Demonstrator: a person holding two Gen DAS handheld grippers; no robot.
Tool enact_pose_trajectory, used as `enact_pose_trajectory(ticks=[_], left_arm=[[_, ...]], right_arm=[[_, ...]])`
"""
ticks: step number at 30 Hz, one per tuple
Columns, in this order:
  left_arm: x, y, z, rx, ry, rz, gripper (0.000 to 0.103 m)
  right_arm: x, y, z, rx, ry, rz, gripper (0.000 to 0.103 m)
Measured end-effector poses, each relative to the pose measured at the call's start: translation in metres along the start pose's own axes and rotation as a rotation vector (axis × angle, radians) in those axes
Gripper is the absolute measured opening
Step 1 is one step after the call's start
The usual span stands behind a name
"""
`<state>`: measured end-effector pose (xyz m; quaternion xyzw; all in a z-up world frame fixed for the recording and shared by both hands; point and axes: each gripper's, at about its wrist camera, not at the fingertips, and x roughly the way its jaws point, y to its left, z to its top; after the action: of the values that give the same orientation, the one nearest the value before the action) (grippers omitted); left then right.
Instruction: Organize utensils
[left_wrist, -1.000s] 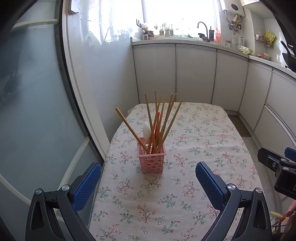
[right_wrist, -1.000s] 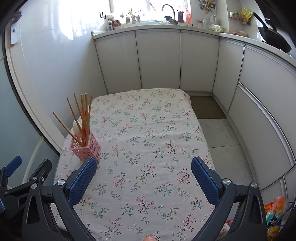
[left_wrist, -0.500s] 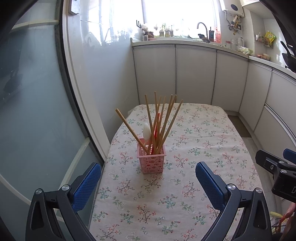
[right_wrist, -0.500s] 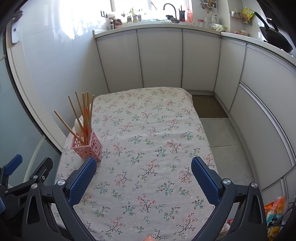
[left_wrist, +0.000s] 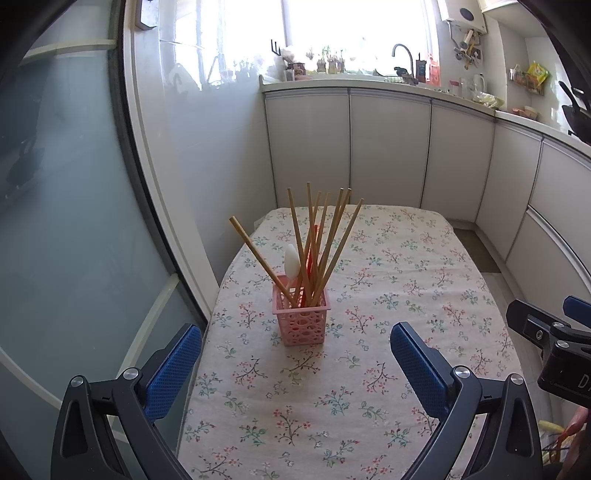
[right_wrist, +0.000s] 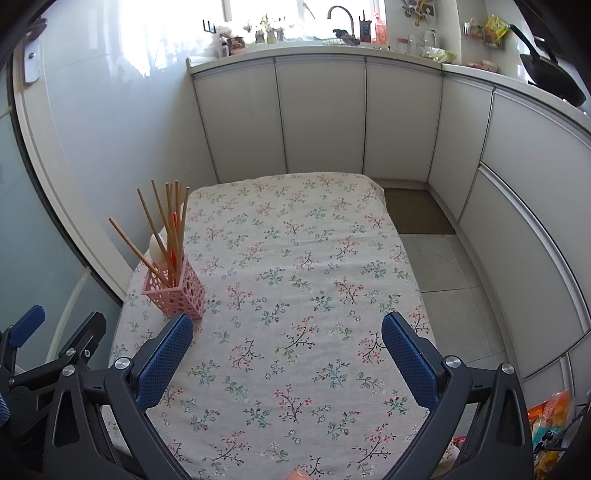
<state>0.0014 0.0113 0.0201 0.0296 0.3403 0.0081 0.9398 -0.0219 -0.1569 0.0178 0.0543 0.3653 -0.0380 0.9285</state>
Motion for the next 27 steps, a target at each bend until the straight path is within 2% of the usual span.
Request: enact_pose_trajectory(ticks=[27], left_arm=[[0.0016, -0.0002, -0.0016, 0.004, 0.01, -0.002, 0.103]], right_arm=[[0.0, 0.0023, 0.0001, 0.001, 0.003, 0.001, 0.103]])
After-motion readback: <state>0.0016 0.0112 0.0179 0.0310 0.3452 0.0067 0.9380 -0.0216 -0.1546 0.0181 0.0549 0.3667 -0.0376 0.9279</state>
